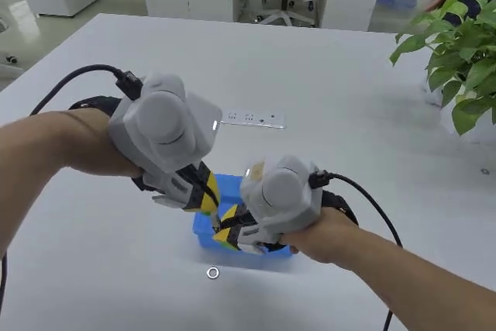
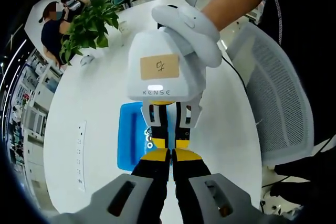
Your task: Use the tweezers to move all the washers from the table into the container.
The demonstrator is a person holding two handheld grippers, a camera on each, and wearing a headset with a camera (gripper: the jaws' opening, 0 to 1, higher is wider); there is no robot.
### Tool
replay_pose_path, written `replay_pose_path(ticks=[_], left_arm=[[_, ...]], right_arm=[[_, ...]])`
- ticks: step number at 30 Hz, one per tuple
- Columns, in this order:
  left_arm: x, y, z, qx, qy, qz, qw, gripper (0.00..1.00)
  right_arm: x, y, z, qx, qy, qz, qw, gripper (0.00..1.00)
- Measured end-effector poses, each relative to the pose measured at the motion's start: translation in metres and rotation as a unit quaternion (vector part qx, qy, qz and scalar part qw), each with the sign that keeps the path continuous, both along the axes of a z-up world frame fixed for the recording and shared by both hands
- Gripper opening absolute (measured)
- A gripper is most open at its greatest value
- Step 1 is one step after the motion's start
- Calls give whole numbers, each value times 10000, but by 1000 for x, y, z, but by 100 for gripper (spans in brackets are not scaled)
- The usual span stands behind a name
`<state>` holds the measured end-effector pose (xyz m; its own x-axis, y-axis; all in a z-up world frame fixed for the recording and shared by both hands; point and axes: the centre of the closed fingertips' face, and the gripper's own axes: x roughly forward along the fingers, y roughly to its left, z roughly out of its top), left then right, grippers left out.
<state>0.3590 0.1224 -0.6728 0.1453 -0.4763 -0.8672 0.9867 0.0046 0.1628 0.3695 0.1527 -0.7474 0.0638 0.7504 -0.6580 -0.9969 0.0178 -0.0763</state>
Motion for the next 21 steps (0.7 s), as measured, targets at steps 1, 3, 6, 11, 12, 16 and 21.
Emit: replay_pose_path(ticks=[1, 3, 6, 11, 12, 16, 21], left_arm=[[-1, 0, -1, 5, 2, -1, 10000, 5], [-3, 1, -3, 5, 25, 6, 10000, 5], [-6, 1, -5, 5, 54, 15, 10000, 5], [-11, 1, -12, 8, 103, 24, 9999, 5], [-12, 1, -14, -1, 116, 26, 9999, 5], [-14, 1, -19, 2, 165, 25, 9999, 5], [-16, 3, -25, 9, 233, 38, 9997, 5]], right_arm=[[-1, 0, -1, -6, 4, 7, 10000, 11], [-4, 1, -3, -12, 19, 28, 10000, 11], [-8, 1, -5, -14, 35, 37, 10000, 11], [-14, 0, -12, -18, 109, 39, 9999, 11], [-15, 0, -13, -26, 113, 47, 9999, 11], [-19, -1, -19, -58, 156, 71, 9998, 11], [-23, 0, -26, -59, 229, 83, 9997, 11]])
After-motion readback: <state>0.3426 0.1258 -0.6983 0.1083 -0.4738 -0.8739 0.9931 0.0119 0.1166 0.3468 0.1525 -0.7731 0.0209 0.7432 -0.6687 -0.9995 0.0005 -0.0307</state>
